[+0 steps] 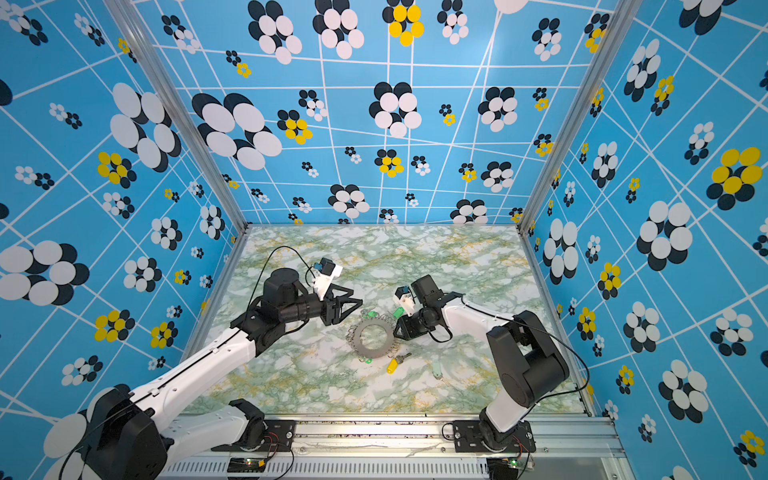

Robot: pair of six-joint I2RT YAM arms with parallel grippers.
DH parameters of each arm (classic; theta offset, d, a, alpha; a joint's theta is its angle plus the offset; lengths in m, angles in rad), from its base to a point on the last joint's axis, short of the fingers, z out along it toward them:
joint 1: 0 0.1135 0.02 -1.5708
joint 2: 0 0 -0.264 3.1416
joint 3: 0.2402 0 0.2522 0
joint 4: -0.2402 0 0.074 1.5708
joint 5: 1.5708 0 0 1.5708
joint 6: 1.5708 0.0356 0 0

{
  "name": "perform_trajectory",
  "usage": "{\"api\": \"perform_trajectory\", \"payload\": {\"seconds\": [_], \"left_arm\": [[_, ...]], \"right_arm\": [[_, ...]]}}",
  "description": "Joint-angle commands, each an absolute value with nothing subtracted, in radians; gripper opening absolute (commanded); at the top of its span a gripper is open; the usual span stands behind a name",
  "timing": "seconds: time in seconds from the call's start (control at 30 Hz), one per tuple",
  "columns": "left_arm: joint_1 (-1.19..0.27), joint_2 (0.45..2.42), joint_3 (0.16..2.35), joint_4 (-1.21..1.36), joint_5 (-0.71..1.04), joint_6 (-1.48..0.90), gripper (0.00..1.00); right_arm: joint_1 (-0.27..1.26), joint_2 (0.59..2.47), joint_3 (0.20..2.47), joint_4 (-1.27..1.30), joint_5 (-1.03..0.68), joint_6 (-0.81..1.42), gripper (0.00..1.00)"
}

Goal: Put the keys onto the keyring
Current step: 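Move the right gripper down to the plate rim near the yellow tag, then close the right gripper on the plate rim beside the yellow tag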

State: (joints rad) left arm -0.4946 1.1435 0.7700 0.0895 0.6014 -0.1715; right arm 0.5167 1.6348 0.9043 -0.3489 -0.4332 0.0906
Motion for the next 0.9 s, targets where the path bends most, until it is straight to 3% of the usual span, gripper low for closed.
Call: {"api": "perform_trajectory", "payload": {"seconds": [0.0, 0.33, 0.5, 0.63, 0.87], "left_arm": [[-0.485, 1.121, 0.748, 0.091, 0.61, -0.162, 0.59], [-0.485, 1.121, 0.751, 0.085, 0.611, -0.161, 0.59], [-0.485, 1.118, 0.75, 0.081, 0.609, -0.159, 0.58], [-0.485, 1.109, 0.744, 0.08, 0.603, -0.16, 0.59], [-0.484, 1.096, 0.741, 0.065, 0.595, -0.155, 0.59]], "right_arm": [[0.509, 1.609, 0.898, -0.374, -0.374, 0.169, 0.4], [0.463, 1.652, 0.759, -0.15, -0.615, 0.639, 0.47], [0.463, 1.677, 0.701, -0.019, -0.648, 0.814, 0.48], [0.463, 1.682, 0.67, 0.034, -0.62, 0.877, 0.45], [0.463, 1.649, 0.623, 0.082, -0.555, 0.918, 0.29]]}}
